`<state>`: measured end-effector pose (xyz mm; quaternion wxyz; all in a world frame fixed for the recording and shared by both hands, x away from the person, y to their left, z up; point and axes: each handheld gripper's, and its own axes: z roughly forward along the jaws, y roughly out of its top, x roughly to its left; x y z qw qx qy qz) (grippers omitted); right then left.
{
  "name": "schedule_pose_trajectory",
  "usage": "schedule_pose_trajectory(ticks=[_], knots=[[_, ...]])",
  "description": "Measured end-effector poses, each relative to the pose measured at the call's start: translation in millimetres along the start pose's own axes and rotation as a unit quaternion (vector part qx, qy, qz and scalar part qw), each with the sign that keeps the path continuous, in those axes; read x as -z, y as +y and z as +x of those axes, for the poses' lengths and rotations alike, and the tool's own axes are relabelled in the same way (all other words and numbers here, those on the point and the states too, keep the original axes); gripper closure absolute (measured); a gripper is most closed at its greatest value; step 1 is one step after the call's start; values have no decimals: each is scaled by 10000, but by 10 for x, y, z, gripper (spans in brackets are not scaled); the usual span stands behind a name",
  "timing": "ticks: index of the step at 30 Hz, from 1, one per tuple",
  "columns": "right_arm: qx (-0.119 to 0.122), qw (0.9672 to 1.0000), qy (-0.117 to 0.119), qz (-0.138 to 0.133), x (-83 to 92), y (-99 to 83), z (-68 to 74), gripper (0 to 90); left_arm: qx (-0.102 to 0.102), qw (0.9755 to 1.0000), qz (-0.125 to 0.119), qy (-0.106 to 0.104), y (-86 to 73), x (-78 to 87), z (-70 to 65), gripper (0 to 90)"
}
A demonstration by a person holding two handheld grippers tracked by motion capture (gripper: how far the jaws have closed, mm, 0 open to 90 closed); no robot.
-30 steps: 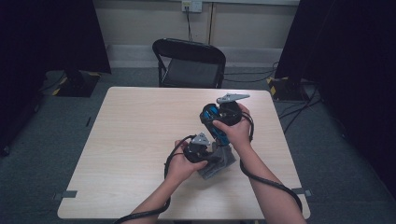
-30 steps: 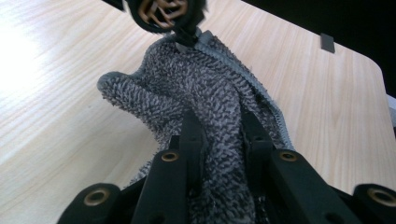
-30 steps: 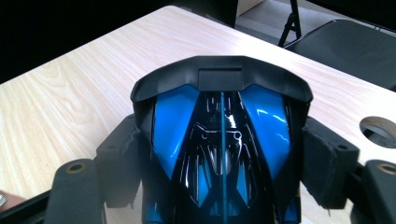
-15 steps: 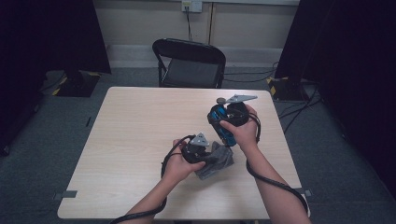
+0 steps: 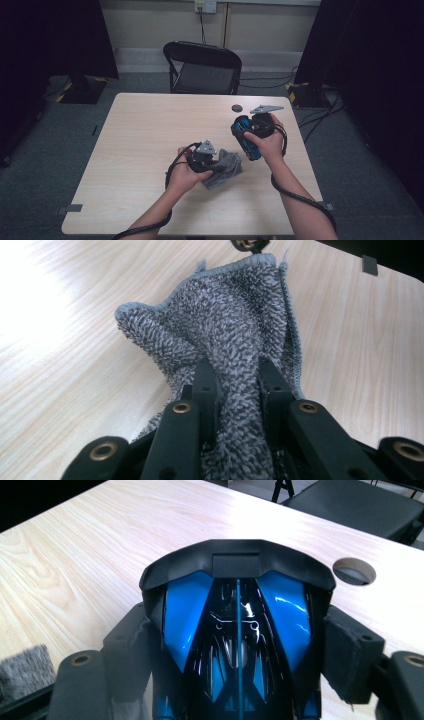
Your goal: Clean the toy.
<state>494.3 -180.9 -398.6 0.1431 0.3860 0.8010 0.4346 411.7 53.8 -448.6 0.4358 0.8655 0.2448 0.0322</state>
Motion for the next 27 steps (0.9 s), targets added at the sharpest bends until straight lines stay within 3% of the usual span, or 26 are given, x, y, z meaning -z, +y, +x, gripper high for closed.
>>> schedule_pose_trajectory(ticks=[27], knots=[[-44,9996,-181,199,65,-248,-192,257,134,9995,-36,276,-101,273,179,751]])
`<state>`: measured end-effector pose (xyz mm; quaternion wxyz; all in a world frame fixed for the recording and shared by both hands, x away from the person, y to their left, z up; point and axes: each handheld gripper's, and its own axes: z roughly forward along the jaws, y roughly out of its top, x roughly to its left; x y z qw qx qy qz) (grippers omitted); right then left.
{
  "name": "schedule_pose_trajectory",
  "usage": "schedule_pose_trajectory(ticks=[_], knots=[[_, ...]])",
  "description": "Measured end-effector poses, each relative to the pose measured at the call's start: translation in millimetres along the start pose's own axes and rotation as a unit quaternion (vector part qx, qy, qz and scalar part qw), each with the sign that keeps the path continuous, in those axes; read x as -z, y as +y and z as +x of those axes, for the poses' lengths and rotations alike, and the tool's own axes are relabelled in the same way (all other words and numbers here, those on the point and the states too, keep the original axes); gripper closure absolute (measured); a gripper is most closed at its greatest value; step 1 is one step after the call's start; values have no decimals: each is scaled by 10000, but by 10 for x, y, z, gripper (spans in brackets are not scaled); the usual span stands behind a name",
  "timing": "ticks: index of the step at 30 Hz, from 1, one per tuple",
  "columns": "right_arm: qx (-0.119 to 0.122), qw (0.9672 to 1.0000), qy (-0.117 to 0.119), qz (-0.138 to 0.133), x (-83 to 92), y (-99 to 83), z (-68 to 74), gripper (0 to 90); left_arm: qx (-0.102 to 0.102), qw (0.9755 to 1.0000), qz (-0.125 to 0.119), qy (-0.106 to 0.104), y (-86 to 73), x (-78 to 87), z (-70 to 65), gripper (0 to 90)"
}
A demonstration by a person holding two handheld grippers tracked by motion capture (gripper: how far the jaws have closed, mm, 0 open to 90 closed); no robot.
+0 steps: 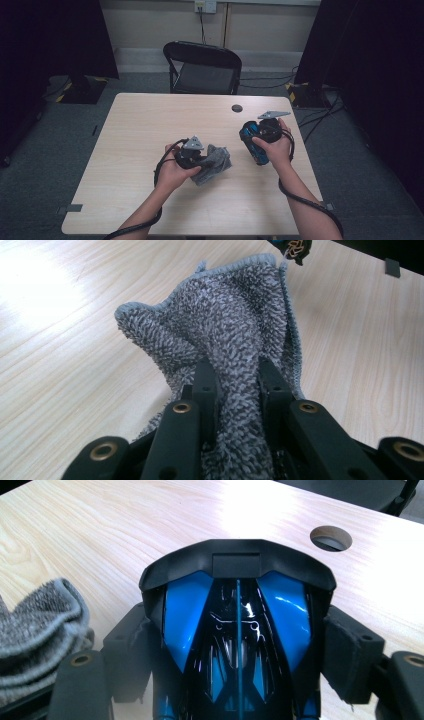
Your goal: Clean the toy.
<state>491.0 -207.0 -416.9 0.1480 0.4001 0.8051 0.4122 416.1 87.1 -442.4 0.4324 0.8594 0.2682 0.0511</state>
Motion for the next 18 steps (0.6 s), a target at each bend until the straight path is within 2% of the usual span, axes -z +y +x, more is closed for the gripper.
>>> schedule_pose_trajectory(ticks=[18], knots=[[-44,9998,-89,169,35,-181,-140,257,108,9998,-62,145,-44,112,109,751]])
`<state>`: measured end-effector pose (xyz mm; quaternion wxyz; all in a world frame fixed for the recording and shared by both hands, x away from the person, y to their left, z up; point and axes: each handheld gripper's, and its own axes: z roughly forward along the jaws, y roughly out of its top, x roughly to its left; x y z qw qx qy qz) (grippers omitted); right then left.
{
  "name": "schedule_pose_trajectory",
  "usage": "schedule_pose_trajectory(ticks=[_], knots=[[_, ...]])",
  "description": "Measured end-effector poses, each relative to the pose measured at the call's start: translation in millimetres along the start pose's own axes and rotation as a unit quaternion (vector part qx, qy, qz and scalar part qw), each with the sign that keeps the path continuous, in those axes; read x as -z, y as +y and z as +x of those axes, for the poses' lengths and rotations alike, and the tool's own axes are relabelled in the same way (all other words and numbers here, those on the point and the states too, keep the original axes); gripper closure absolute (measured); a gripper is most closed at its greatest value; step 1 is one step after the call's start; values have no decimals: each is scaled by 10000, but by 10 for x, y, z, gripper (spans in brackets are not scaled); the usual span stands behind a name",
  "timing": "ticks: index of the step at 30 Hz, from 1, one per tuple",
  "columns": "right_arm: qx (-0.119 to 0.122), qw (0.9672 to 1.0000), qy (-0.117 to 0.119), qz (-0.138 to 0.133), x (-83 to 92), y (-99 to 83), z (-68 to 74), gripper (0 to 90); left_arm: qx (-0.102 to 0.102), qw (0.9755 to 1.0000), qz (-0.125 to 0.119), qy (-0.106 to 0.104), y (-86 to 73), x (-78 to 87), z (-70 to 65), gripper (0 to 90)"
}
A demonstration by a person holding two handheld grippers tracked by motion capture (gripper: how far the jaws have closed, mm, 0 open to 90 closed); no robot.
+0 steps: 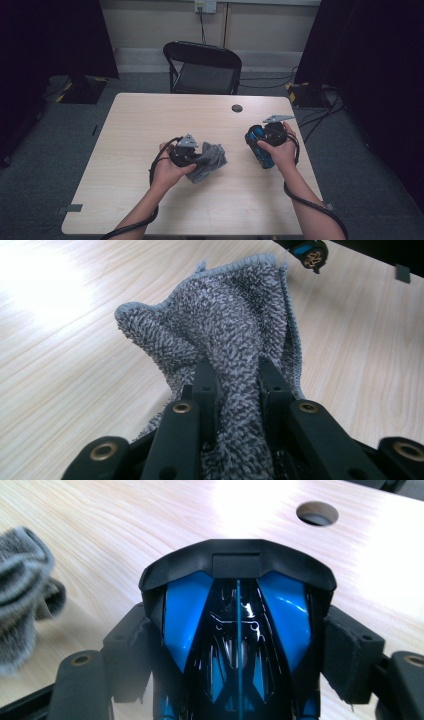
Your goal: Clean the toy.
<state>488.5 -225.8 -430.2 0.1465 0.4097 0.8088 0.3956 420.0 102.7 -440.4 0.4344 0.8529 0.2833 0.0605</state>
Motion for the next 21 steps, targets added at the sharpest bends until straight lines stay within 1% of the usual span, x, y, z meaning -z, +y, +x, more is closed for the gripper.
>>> schedule_pose_trajectory(ticks=[1,6,9,12,17,21], knots=[[-22,10000,-20,13,4,-23,-19,257,39,10000,-17,1,-6,5,5,751],[-85,9999,-54,75,14,-94,-77,257,81,10000,-15,50,-38,38,46,751],[-60,9999,-95,124,14,-131,-97,256,98,9999,-19,69,-53,48,66,751],[-84,9998,-109,158,13,-164,-121,257,112,9999,-3,100,-66,58,88,751],[-81,9994,-158,310,-5,-226,-159,256,144,9998,-2,148,-86,81,122,751],[-97,9990,-233,365,-10,-269,-201,257,153,9997,-2,181,-94,108,151,751]])
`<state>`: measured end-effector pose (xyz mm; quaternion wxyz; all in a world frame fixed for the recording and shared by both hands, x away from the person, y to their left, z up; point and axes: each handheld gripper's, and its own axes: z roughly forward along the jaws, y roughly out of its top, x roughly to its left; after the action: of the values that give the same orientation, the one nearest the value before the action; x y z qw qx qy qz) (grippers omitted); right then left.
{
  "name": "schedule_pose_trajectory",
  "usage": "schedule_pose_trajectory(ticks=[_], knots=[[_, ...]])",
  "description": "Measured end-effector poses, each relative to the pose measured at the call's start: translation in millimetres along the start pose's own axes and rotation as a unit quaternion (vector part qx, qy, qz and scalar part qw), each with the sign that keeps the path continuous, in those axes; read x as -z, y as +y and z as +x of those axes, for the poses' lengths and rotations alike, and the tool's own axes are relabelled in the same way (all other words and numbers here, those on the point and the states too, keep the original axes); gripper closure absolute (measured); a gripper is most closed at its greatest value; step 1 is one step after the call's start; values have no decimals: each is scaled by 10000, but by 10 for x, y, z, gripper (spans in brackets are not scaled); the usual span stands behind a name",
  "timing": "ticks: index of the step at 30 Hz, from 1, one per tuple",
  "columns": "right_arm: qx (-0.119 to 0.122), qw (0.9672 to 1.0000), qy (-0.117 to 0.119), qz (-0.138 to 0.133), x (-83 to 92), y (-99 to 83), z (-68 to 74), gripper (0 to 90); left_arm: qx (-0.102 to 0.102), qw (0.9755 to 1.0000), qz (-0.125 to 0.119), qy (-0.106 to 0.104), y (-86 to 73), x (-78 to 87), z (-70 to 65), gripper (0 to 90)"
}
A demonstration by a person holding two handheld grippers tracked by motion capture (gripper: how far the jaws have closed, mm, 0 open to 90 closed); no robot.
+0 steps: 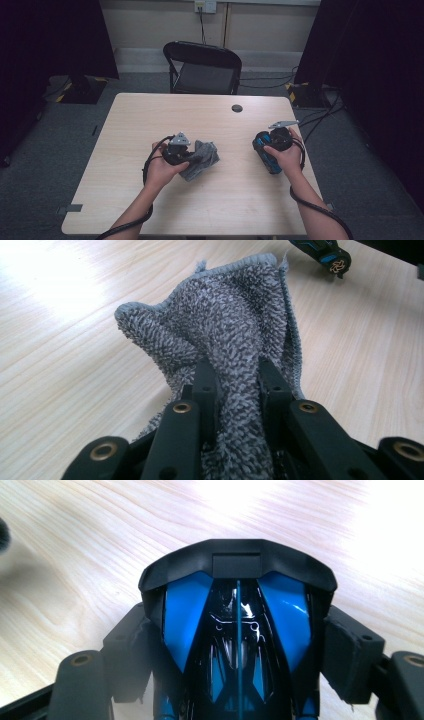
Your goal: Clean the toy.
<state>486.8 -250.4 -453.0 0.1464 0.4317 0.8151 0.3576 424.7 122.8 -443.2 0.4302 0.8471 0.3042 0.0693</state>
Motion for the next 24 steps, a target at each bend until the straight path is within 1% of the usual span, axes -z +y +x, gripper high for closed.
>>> schedule_pose_trajectory(ticks=[3,9,11,15,16,19,23,24], knots=[[5,10000,-22,45,-6,-29,-24,257,13,10000,2,33,-1,24,25,751],[-66,9999,-65,89,-30,-75,-61,256,43,10000,-12,63,-6,59,58,751],[-53,9999,-45,100,-38,-81,-65,256,48,9999,-11,90,-13,70,73,751],[-69,9999,-73,109,-42,-88,-76,256,99,9999,-12,111,-35,78,103,751],[-76,9999,-64,128,-46,-89,-76,256,72,9999,9,129,-38,81,111,751],[-50,9999,-71,134,-58,-96,-85,256,95,9998,13,147,-53,77,130,751],[-102,9998,-68,167,-83,-113,-94,255,148,9997,21,181,-73,80,164,751],[-115,9997,-84,174,-89,-119,-98,256,133,9997,32,201,-77,84,175,751]])
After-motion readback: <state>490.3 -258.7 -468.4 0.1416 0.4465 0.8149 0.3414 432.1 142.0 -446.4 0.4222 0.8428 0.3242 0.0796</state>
